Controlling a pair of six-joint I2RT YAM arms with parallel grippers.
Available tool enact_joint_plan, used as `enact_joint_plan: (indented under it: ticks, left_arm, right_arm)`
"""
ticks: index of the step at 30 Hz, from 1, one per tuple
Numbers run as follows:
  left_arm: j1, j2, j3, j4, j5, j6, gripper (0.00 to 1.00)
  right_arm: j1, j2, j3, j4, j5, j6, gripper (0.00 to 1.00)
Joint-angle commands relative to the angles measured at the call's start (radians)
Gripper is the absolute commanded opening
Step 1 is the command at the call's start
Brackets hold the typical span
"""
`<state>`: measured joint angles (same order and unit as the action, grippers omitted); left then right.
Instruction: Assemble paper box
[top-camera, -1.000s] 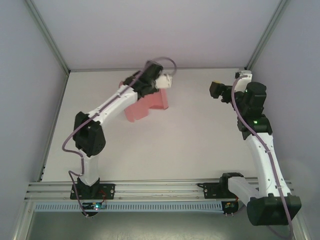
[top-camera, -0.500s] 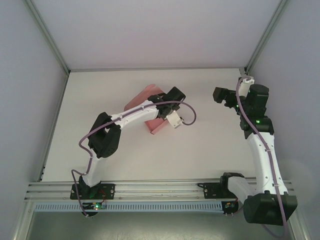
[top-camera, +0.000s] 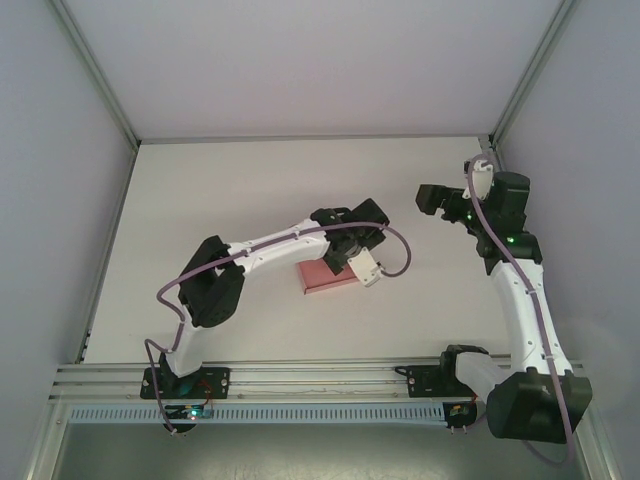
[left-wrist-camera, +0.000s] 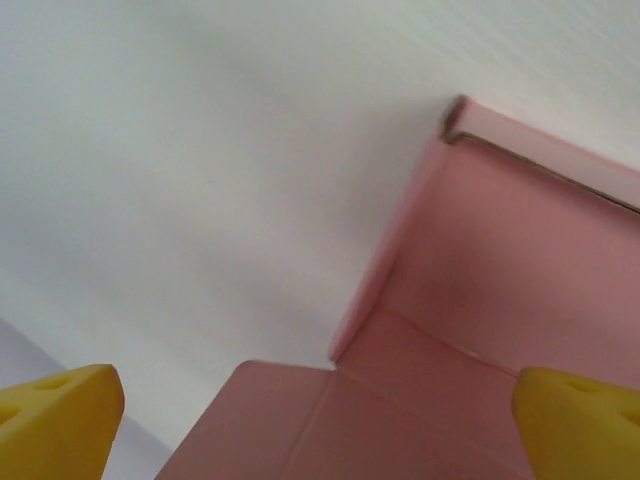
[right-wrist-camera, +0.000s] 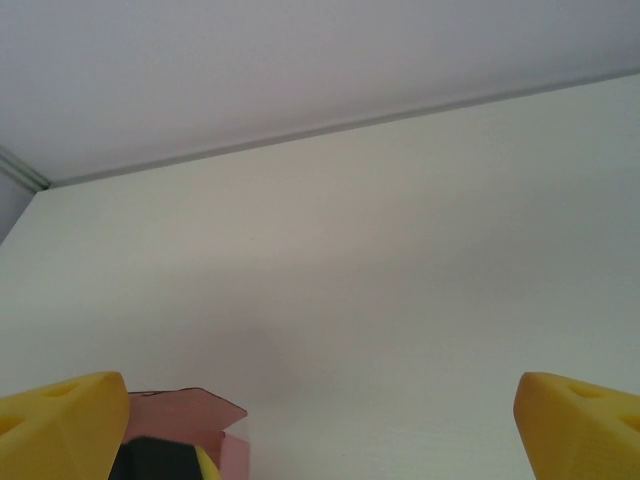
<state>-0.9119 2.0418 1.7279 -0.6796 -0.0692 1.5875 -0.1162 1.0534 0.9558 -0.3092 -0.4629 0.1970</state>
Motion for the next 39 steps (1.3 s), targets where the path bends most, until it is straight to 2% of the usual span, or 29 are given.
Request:
enact_joint_plan:
  ticks: [1,4,6,8,10,14,16,19,20,22,26,28,30,32,35,39]
  left_arm:
    - [-0.013,-0.122,0.049,0.028,0.085,-0.243,1.00]
    - [-0.013,-0.213,0.011,0.136,0.081,-0.422,1.00]
    - [-0.012,-0.270,-0.002,0.171,0.047,-0.565,1.00]
    - [0.005,-0.324,-0.015,0.206,-0.006,-0.770,1.00]
    - [0.047,-0.391,-0.054,0.205,-0.010,-0.995,1.00]
    - [0.200,-0.524,-0.225,0.252,0.042,-1.389,1.00]
    - [0.310,-0.587,-0.323,0.254,0.132,-1.553,1.00]
    - [0.412,-0.699,-0.512,0.350,0.427,-1.587,1.00]
    - [0.418,-0.724,-0.544,0.358,0.474,-1.574,1.00]
    - [0.421,-0.743,-0.542,0.261,0.521,-1.507,1.00]
    - [0.422,-0.708,-0.570,0.167,0.394,-1.484,1.00]
    - [0.426,-0.675,-0.587,0.147,0.408,-1.456,0.97]
    - [0.425,-0.637,-0.581,0.130,0.412,-1.431,0.89]
    - [0.427,-0.606,-0.563,0.133,0.370,-1.416,0.82]
    - [0.430,-0.547,-0.519,0.115,0.301,-1.379,0.79]
    - [0.438,-0.448,-0.459,0.059,0.293,-1.337,0.77]
  right_arm:
    - [-0.007,0.008,-0.012,0.116,-0.108,-0.071,0.98]
    - [-0.002,0.037,-0.015,0.214,-0.249,-0.147,0.98]
    - [0.004,0.075,0.029,0.144,-0.325,-0.262,0.98]
    - [0.017,0.111,0.068,0.074,-0.346,-0.361,0.98]
    - [0.046,0.152,0.098,0.018,-0.362,-0.467,0.98]
    - [0.135,0.272,0.199,-0.215,-0.451,-0.777,0.98]
    - [0.187,0.359,0.281,-0.359,-0.430,-0.917,0.98]
    - [0.260,0.501,0.413,-0.507,-0.300,-1.010,0.94]
    - [0.279,0.541,0.449,-0.530,-0.265,-1.011,0.93]
    - [0.311,0.612,0.519,-0.627,-0.237,-1.090,0.91]
    - [0.351,0.713,0.613,-0.720,-0.168,-1.164,0.89]
    - [0.367,0.760,0.649,-0.733,-0.112,-1.149,0.88]
    - [0.380,0.797,0.675,-0.756,-0.090,-1.159,0.86]
    - [0.396,0.825,0.694,-0.770,-0.065,-1.173,0.85]
    - [0.416,0.855,0.719,-0.767,-0.011,-1.167,0.80]
    - [0.425,0.894,0.754,-0.761,0.023,-1.150,0.73]
